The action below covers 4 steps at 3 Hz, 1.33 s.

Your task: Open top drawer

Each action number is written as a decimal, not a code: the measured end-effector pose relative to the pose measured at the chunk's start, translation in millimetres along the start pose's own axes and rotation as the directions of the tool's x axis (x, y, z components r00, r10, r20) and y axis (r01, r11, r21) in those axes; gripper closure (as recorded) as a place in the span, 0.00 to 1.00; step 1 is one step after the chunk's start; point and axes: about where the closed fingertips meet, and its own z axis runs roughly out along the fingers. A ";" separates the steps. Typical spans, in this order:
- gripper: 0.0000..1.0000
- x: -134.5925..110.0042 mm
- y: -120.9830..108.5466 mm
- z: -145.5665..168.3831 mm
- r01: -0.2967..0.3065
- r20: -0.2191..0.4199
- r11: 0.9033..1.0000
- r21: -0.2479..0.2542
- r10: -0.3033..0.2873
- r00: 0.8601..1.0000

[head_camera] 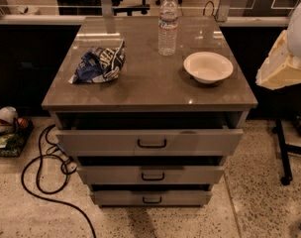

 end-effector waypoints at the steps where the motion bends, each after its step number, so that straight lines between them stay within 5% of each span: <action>1: 1.00 0.0 0.0 0.0 0.000 0.000 1.000 0.000 0.000 1.000; 3: 0.60 -1.0 1.6 13.4 0.036 -0.035 0.998 0.047 -0.034 0.999; 4: 0.38 9.5 12.3 55.7 0.105 -0.080 0.991 0.081 -0.099 0.992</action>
Offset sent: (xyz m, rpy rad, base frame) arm 0.0000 0.0000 0.0000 0.0000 0.0000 0.0000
